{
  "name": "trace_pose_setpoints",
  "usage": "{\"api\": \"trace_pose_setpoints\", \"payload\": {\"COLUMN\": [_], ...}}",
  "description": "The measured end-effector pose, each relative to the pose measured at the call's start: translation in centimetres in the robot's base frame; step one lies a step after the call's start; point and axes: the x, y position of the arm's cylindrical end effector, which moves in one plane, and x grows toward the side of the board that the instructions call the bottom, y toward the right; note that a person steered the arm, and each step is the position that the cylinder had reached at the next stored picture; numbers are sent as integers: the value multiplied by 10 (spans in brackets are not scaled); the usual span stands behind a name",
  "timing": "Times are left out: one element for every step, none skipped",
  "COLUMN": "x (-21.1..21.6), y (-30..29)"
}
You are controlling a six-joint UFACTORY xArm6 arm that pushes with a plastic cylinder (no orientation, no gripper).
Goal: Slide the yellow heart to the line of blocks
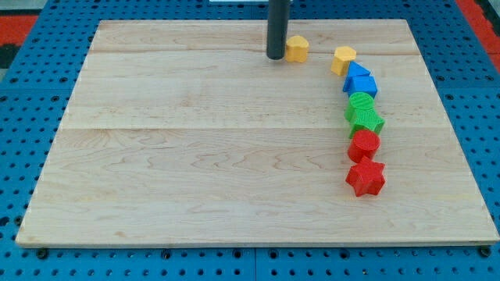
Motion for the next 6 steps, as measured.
{"api": "trace_pose_setpoints", "payload": {"x": [0, 0, -7, -21, -21, -21], "y": [15, 38, 49, 45, 66, 86]}}
